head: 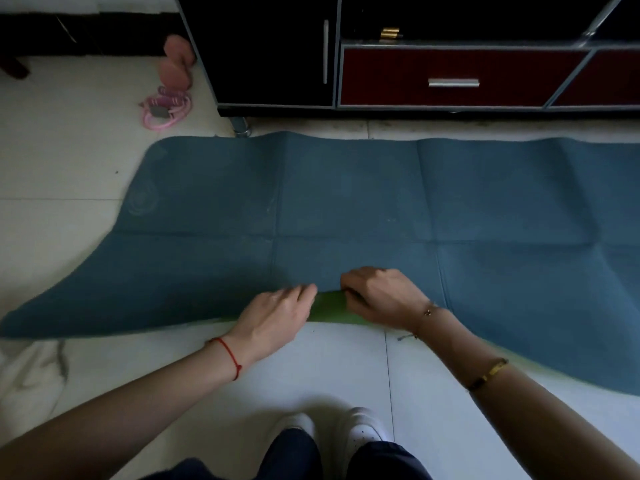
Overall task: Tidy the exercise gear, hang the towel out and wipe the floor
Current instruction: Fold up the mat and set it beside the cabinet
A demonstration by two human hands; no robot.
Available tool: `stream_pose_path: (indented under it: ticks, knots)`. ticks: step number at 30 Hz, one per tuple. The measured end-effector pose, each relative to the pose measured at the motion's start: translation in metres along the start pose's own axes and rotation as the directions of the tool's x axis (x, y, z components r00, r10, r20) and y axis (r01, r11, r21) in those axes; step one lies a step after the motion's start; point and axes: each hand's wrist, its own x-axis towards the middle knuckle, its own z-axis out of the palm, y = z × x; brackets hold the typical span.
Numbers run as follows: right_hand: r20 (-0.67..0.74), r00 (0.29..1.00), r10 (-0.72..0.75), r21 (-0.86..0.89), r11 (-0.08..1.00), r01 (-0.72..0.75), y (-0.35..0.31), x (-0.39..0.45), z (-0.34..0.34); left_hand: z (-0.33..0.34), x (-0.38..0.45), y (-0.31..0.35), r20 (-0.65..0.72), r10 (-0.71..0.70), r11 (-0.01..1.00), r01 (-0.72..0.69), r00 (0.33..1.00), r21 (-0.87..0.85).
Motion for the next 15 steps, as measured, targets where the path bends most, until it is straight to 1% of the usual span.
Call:
stream_pose_path:
  ticks: [2,5,8,12,15]
  knots:
    - [-0.099,0.995,0.015,-0.061,0.998,-0.021,0.006,0.010,-0.013,-0.015,0.022,-0.005,-0.034,-0.053,0.996,0.056,0.998,0.076]
    - [-0.202,0.977,0.067,-0.138,0.986,-0.096,0.013,0.028,-0.029,-0.033,0.052,-0.022,-0.076,-0.053,0.989,0.063,0.996,0.134]
    - [-0.234,0.962,0.138,-0.173,0.968,-0.181,0.019,0.050,-0.046,-0.047,0.078,-0.045,-0.087,-0.048,0.991,0.058,0.995,0.123]
    - [-0.274,0.932,0.236,-0.129,0.952,-0.279,0.030,0.090,-0.073,-0.062,0.116,-0.076,-0.123,-0.129,0.985,0.142,0.984,0.099]
    - [-0.329,0.919,0.219,-0.167,0.944,-0.285,0.043,0.125,-0.094,-0.073,0.148,-0.099,-0.198,-0.162,0.979,0.183,0.967,0.094]
